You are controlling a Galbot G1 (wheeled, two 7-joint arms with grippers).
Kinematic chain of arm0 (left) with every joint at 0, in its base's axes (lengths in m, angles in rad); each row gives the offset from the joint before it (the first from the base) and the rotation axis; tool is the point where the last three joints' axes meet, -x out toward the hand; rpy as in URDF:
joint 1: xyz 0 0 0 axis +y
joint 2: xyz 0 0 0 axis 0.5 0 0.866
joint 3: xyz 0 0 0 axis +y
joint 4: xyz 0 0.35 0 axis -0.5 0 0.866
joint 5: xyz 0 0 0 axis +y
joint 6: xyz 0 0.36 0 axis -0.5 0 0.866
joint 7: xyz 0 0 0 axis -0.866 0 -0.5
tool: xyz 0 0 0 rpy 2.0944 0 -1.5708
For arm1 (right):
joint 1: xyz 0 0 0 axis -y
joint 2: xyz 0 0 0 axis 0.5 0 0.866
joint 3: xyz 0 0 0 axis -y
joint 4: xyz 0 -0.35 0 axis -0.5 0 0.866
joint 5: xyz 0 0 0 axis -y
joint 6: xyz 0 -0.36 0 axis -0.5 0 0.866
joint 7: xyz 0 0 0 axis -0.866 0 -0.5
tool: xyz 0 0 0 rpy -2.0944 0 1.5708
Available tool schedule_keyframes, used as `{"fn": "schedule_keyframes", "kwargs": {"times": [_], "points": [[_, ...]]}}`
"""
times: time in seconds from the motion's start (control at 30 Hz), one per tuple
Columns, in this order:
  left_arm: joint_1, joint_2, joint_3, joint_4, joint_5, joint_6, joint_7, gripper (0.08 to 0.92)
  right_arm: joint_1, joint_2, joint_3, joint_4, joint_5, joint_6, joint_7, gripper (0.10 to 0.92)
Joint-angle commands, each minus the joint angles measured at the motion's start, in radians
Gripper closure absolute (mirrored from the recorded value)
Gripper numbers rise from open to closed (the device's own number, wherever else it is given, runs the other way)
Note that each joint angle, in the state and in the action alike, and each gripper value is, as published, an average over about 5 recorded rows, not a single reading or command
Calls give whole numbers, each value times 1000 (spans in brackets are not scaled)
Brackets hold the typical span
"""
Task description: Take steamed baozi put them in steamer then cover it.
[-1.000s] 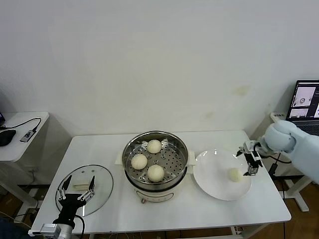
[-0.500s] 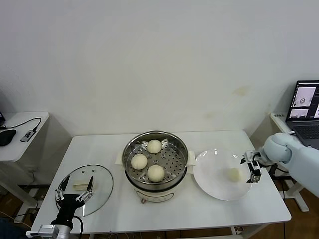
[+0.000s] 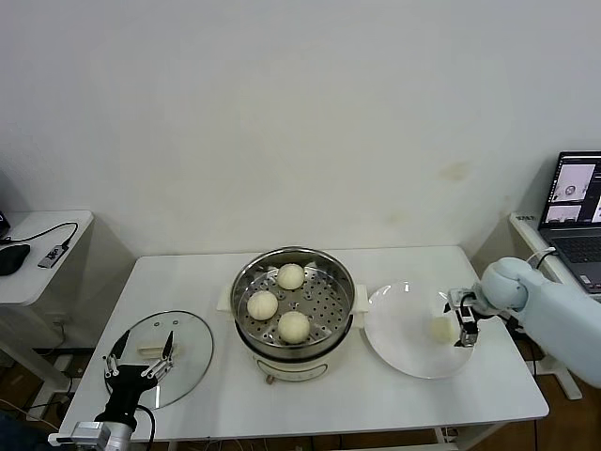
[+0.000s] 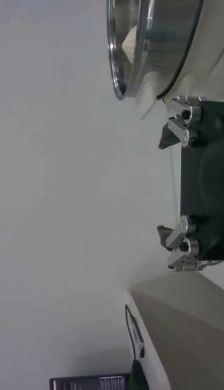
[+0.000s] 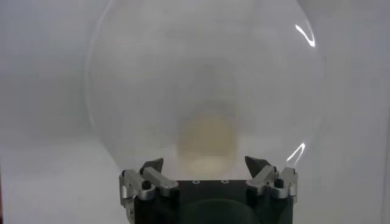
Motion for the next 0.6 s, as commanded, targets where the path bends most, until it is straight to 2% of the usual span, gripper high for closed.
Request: {"fn": "schedule_keyframes", "kwargs": {"times": [0.03, 0.27, 0.6], "points": [[0, -2, 2, 0, 1, 1, -1, 177, -16, 50, 10, -52, -21, 3, 6, 203], [4, -1, -3, -3, 0, 1, -1, 177, -26, 59, 25, -61, -41, 1, 3, 221], [5, -5, -4, -2, -1, 0, -1, 177, -34, 46, 39, -54, -53, 1, -7, 394]]}}
